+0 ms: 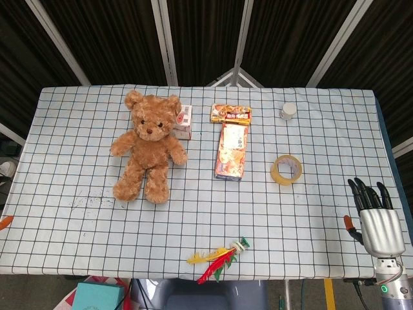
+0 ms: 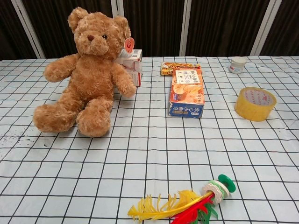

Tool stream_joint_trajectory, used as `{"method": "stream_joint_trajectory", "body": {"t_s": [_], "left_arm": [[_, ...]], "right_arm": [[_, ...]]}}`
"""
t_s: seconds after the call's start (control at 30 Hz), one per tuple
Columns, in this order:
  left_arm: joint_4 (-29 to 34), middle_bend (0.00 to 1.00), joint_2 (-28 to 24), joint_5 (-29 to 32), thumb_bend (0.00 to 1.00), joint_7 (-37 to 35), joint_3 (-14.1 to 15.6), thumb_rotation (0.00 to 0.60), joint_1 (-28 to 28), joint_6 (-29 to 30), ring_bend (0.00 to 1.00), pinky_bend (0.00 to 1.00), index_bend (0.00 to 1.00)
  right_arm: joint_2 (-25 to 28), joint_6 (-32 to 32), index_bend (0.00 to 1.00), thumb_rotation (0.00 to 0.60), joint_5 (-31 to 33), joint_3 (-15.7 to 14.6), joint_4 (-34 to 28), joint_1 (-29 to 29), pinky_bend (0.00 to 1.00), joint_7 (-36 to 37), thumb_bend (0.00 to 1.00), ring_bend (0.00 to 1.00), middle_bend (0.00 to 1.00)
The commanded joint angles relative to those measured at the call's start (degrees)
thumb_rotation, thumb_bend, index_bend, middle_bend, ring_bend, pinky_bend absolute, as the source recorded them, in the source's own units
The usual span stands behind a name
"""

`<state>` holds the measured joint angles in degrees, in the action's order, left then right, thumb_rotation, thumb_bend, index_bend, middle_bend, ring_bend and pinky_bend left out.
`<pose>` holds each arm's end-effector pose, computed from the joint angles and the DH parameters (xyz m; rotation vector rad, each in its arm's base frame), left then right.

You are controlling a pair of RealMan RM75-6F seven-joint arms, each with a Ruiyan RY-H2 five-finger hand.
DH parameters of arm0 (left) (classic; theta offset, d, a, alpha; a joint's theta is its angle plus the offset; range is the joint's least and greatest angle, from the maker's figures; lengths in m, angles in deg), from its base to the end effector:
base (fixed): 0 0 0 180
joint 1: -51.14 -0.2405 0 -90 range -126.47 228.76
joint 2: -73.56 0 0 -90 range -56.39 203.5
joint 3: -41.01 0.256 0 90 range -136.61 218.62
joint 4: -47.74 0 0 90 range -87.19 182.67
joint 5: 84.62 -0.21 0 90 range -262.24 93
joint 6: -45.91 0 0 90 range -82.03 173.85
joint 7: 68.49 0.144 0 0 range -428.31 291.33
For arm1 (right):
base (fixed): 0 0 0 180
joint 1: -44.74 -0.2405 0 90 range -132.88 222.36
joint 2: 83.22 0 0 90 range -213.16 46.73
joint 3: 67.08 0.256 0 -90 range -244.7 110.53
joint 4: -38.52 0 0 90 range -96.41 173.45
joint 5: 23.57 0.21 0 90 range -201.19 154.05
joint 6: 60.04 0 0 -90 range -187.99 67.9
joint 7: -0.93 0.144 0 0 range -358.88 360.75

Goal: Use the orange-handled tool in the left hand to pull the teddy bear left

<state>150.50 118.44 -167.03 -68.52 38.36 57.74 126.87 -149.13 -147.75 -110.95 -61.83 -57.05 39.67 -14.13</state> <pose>-0.2967 0.1868 0.2402 -1.4248 -0.8390 -0.7467 -0.2872 -0.1890 0.1553 1.4081 -0.6961 0.8419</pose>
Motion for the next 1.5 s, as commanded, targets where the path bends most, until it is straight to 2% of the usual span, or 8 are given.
{"method": "stream_joint_trajectory", "body": {"t_s": [0.03, 0.7, 1.17, 1.33, 1.4, 1.5], "left_arm": [[0.0, 0.02, -0.1, 0.0, 0.26, -0.1, 0.0, 0.600, -0.1, 0.1, 0.00, 0.03, 0.22], [-0.6, 0.02, -0.1, 0.8, 0.26, -1.6, 0.0, 0.600, -0.2, -0.6, 0.00, 0.03, 0.21], [-1.4, 0.02, -0.3, 1.6, 0.26, -6.1, 0.0, 0.600, 0.2, -2.6, 0.00, 0.03, 0.20], [2.1, 0.02, -2.2, 2.9, 0.26, -20.0, -0.5, 0.600, 1.9, -8.1, 0.00, 0.03, 0.20], [2.3, 0.03, -2.7, 3.7, 0.25, -22.4, -0.8, 0.600, 2.5, -9.8, 0.00, 0.03, 0.20], [3.0, 0.03, -3.7, 6.2, 0.24, -32.1, -1.7, 0.600, 4.6, -15.9, 0.00, 0.03, 0.20]], "right_arm": [[0.0, 0.0, 0.03, 0.600, -0.1, 0.0, 0.0, 0.0, 0.07, 0.1, 0.37, 0.19, 0.12], [0.2, 0.1, 0.03, 0.600, -0.5, 0.0, -0.3, -0.3, 0.07, -0.1, 0.37, 0.19, 0.12], [0.4, -0.5, 0.03, 0.600, -0.7, -0.1, -0.4, -0.1, 0.07, -0.1, 0.37, 0.19, 0.12], [0.6, -0.8, 0.03, 0.600, -0.3, 0.0, -0.3, 0.3, 0.07, 0.8, 0.37, 0.19, 0.12], [0.7, -0.9, 0.03, 0.600, -0.2, 0.0, -0.3, 0.4, 0.07, 1.0, 0.37, 0.19, 0.12], [0.9, -1.1, 0.03, 0.600, -0.1, 0.1, -0.5, 0.5, 0.07, 1.4, 0.37, 0.19, 0.12]]}}
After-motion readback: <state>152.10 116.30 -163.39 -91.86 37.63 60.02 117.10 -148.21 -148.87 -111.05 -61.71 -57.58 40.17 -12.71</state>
